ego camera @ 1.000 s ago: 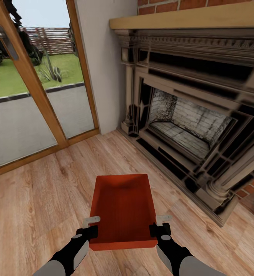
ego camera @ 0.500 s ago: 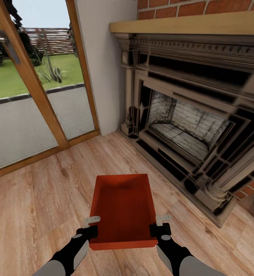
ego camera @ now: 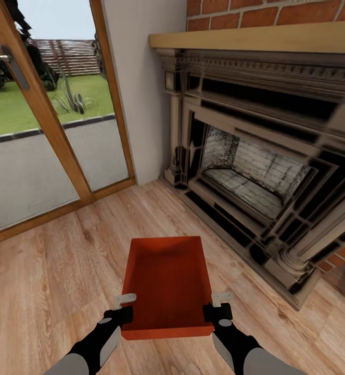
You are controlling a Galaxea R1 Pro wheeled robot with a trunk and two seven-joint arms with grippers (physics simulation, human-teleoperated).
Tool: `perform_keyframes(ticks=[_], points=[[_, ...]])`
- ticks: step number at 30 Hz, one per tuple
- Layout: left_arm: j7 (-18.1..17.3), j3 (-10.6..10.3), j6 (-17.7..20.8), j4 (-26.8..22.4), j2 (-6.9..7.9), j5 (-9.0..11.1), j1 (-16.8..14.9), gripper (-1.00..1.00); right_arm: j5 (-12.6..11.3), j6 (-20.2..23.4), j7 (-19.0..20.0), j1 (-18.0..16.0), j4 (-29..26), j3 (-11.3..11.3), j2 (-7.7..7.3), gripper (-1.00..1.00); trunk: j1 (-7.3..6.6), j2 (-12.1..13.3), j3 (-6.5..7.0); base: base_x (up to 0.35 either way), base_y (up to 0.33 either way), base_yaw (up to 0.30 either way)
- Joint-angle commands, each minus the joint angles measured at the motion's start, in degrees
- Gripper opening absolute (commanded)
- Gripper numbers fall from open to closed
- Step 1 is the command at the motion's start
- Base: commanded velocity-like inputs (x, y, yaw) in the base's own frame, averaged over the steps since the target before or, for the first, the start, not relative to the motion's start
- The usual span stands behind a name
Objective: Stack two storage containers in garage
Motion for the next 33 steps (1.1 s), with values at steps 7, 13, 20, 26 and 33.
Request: perform_keyframes(ticks=[7, 13, 20, 26, 33], points=[[0.70, -0.39, 0.31, 0.02, -0.02, 0.87, 0.02, -1.00, 0.31, -0.38, -0.53, -0.07, -0.09, -0.76, 0.00, -1.00, 0.00, -0.02, 0.58, 0.000, 0.000, 0.000], [0.70, -0.38, 0.31, 0.02, -0.02, 0.87, 0.02, -1.00, 0.31, -0.39, -0.53, -0.07, -0.09, -0.76, -0.02, -1.00, 0.00, -0.02, 1.11, 0.000, 0.000, 0.000], [0.70, -0.40, 0.31, 0.02, -0.02, 0.87, 0.02, -1.00, 0.31, -0.42, -0.53, -0.08, -0.09, -0.76, 0.01, -1.00, 0.00, -0.02, 1.73, 0.000, 0.000, 0.000], [0.70, -0.41, 0.31, 0.02, 0.01, 0.87, 0.02, -1.00, 0.31, -0.40, -0.53, -0.07, -0.09, -0.75, 0.03, -1.00, 0.00, -0.02, 2.26, 0.000, 0.000, 0.000], [0.70, -0.37, 0.31, 0.02, 0.04, 0.87, 0.02, -1.00, 0.30, -0.45, -0.53, -0.07, -0.09, -0.76, 0.05, -1.00, 0.00, -0.02, 2.88, 0.000, 0.000, 0.000]])
